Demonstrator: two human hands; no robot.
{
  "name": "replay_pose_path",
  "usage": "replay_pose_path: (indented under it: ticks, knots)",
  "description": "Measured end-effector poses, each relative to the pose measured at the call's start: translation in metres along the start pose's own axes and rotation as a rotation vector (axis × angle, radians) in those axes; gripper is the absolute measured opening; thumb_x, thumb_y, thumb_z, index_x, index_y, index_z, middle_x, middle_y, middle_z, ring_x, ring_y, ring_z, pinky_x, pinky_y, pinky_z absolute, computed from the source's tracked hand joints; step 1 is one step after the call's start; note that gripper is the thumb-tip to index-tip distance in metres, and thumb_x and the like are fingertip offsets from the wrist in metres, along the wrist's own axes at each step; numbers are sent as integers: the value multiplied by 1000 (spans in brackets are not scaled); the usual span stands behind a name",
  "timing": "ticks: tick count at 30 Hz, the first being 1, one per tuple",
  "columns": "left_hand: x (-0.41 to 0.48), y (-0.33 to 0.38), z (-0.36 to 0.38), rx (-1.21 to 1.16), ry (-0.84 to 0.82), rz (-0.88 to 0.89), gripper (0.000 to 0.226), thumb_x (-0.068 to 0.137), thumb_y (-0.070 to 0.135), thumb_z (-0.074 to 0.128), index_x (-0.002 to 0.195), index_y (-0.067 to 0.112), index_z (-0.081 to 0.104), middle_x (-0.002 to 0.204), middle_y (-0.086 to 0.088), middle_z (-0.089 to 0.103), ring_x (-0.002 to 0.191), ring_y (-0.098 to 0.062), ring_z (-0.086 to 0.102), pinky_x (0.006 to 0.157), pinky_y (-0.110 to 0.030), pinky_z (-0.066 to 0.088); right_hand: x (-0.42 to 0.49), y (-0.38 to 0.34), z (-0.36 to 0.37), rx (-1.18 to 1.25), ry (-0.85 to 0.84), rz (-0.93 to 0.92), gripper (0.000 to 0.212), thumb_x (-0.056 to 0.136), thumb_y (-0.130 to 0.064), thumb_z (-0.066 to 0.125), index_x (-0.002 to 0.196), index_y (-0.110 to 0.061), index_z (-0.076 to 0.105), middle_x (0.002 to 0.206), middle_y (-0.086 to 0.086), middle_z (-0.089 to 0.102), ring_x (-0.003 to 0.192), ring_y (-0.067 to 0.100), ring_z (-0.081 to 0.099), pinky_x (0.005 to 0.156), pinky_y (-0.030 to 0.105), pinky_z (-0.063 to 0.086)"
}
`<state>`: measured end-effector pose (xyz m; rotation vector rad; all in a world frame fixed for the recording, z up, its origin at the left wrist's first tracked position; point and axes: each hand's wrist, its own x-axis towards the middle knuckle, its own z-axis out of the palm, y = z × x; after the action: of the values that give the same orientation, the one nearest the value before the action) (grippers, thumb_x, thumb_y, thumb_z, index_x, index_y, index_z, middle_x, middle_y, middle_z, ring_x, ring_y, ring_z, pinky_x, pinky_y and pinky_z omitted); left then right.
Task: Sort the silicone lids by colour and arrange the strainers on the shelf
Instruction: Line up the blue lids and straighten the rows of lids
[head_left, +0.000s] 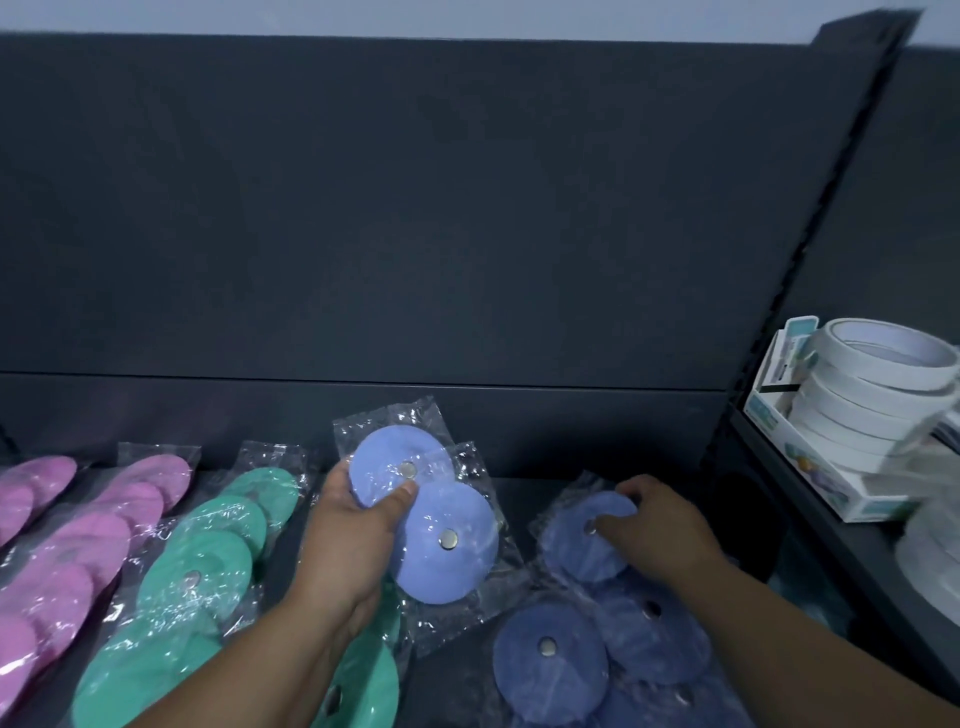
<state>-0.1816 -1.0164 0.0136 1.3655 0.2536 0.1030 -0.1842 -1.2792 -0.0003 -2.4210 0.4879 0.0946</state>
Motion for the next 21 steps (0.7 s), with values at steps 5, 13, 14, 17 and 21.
replay_pose_path:
  ticks: [5, 13, 14, 17, 21]
  knots:
    - [9, -12, 24, 54, -102, -88, 31, 85, 3, 67, 110, 18, 57, 96, -8, 72, 86, -29, 69, 78, -44, 57, -1, -3, -12, -176, -64, 105, 45, 70, -46, 66, 105, -20, 53, 101, 0, 61, 91, 19, 58, 80, 30, 50]
    - [37, -25, 46, 71, -272, -254, 34, 84, -1, 66, 112, 16, 56, 98, -11, 72, 87, -30, 69, 76, -39, 57, -11, -30, 12, -53, 14, -265, 88, 67, -60, 73, 140, -26, 38, 140, -6, 44, 126, 14, 44, 104, 25, 35]
    - [41, -26, 48, 83, -287, -250, 35, 84, 2, 67, 114, 17, 56, 99, -10, 72, 87, -28, 70, 76, -39, 57, -12, -35, 18, -4, -33, -304, 90, 58, -64, 76, 135, -30, 41, 131, -11, 49, 120, 10, 49, 100, 25, 40]
    - [53, -31, 54, 412, -294, -130, 70, 83, 22, 73, 142, 15, 35, 128, -6, 60, 112, -25, 61, 99, -40, 48, -12, -39, 33, -138, -108, -391, 97, 53, -64, 76, 135, -32, 35, 129, -13, 52, 118, 9, 51, 97, 28, 42]
    - [34, -46, 56, 995, -322, 192, 98, 83, 35, 69, 151, 11, 4, 159, -6, 2, 147, -20, 7, 114, -21, 8, -10, -25, 48, -422, -80, -377, 112, 64, -71, 61, 151, -20, 12, 151, -2, 30, 136, 18, 34, 110, 32, 25]
